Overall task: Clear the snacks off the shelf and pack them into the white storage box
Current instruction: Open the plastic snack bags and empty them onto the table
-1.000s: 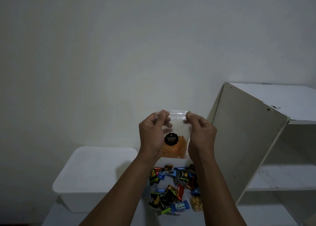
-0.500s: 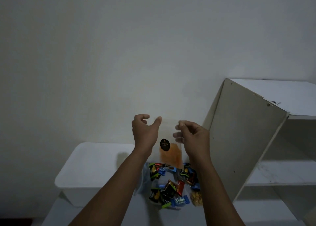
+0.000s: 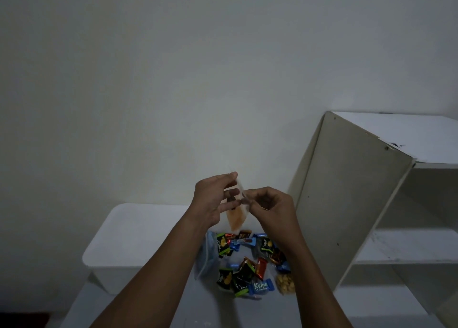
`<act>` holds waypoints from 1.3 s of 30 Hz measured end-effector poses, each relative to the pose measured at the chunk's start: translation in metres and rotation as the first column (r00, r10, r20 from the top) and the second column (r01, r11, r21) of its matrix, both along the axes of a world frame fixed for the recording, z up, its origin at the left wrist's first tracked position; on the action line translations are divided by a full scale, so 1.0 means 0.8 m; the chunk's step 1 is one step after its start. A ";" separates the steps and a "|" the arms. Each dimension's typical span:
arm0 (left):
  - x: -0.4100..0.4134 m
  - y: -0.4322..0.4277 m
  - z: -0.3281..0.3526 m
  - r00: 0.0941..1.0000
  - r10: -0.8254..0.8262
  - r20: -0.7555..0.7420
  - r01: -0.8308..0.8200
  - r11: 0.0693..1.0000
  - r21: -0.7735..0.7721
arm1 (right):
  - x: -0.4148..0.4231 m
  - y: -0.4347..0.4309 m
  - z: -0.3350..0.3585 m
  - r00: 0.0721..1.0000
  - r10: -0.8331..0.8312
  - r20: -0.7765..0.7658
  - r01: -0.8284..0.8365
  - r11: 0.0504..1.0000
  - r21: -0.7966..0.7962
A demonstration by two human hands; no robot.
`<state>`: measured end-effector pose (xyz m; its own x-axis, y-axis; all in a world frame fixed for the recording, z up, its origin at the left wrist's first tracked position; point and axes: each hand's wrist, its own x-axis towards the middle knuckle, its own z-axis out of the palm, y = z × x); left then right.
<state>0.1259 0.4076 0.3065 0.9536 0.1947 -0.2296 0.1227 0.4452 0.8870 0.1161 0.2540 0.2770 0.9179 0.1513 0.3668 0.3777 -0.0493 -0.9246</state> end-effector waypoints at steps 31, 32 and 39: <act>0.004 0.000 -0.011 0.963 -0.233 0.134 0.160 0.898 0.410 | 0.043 0.002 0.007 0.988 -0.143 -0.052 0.131 0.973 -0.190; 0.005 0.001 -0.012 0.967 -0.209 0.144 0.135 0.904 0.406 | 0.044 0.001 0.005 0.991 -0.126 -0.053 0.113 0.973 -0.200; 0.007 -0.002 -0.020 0.978 -0.089 0.190 0.018 0.939 0.344 | 0.037 0.007 -0.007 0.990 -0.141 -0.026 0.132 0.966 -0.223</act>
